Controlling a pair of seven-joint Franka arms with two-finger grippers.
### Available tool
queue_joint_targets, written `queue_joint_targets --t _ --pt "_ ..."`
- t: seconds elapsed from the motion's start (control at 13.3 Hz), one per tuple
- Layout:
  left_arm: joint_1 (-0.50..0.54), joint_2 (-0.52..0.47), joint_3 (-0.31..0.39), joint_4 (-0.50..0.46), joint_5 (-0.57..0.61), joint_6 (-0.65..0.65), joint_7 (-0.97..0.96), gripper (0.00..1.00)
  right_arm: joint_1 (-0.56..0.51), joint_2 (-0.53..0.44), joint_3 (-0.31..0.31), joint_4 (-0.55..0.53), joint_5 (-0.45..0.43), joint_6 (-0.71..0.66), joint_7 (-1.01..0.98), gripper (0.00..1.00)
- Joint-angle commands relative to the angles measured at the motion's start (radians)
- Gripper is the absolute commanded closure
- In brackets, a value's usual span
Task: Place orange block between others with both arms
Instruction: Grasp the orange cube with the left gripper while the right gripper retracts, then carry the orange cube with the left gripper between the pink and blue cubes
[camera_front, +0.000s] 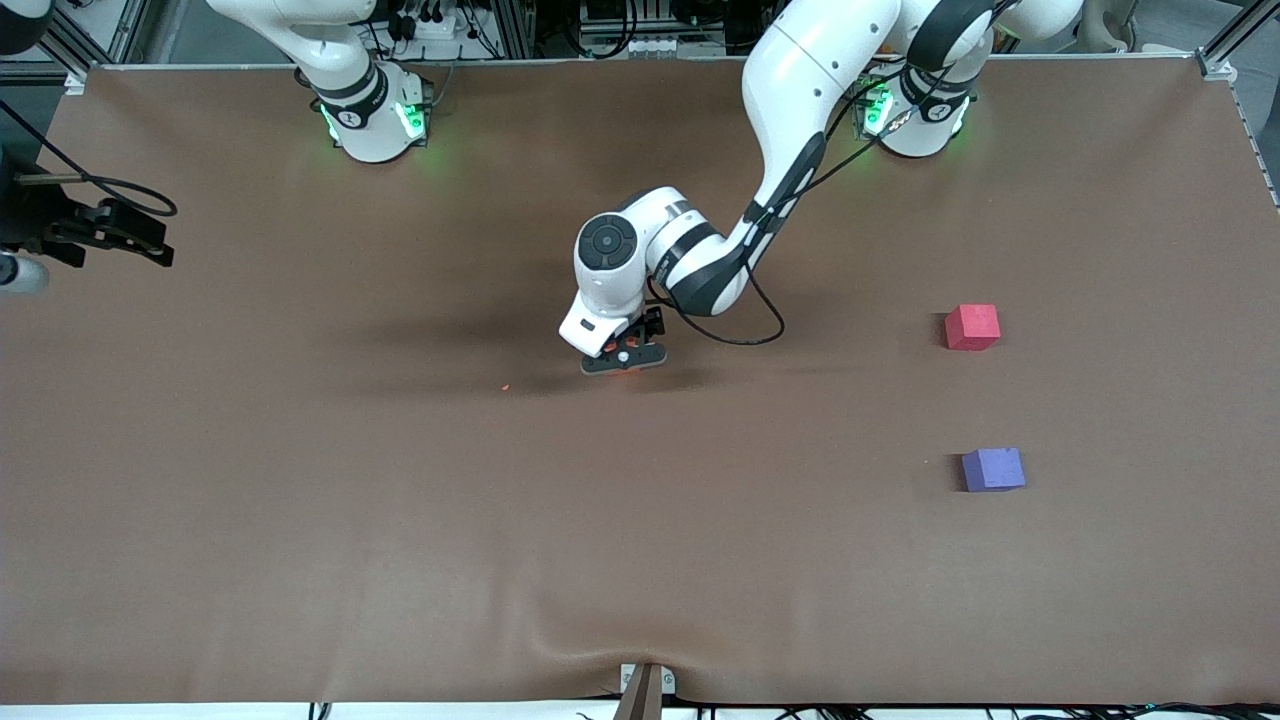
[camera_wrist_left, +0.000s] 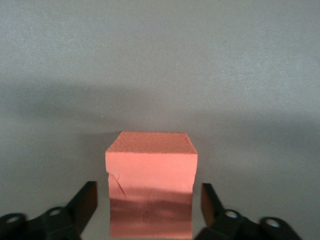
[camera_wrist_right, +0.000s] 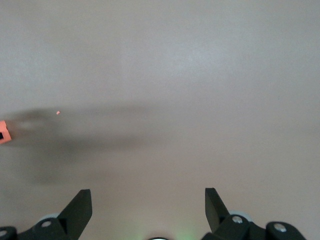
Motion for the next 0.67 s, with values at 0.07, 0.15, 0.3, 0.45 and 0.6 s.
queue_joint_targets --t 0.07,0.15,0.3,0.45,0.6 --pt "-0.008 0.014 0.010 0.026 0.018 0.010 -0.004 1.00 0.037 -0.014 -0.041 0.038 0.028 -0.037 0.079 0.00" --pt "0.001 -0.012 0.018 0.023 0.018 -0.001 -0.004 1.00 0.041 -0.014 -0.038 0.040 0.028 -0.028 0.081 0.00" --pt "0.080 -0.110 0.018 0.000 0.021 -0.094 0.020 1.00 0.041 -0.014 -0.038 0.041 0.028 -0.028 0.081 0.00" --pt "0.175 -0.225 0.015 -0.023 0.018 -0.238 0.156 1.00 0.036 -0.014 -0.041 0.041 0.024 -0.025 0.079 0.00" --pt "0.276 -0.326 0.010 -0.096 0.018 -0.291 0.268 1.00 0.028 -0.008 -0.043 0.060 0.027 -0.029 0.067 0.00"
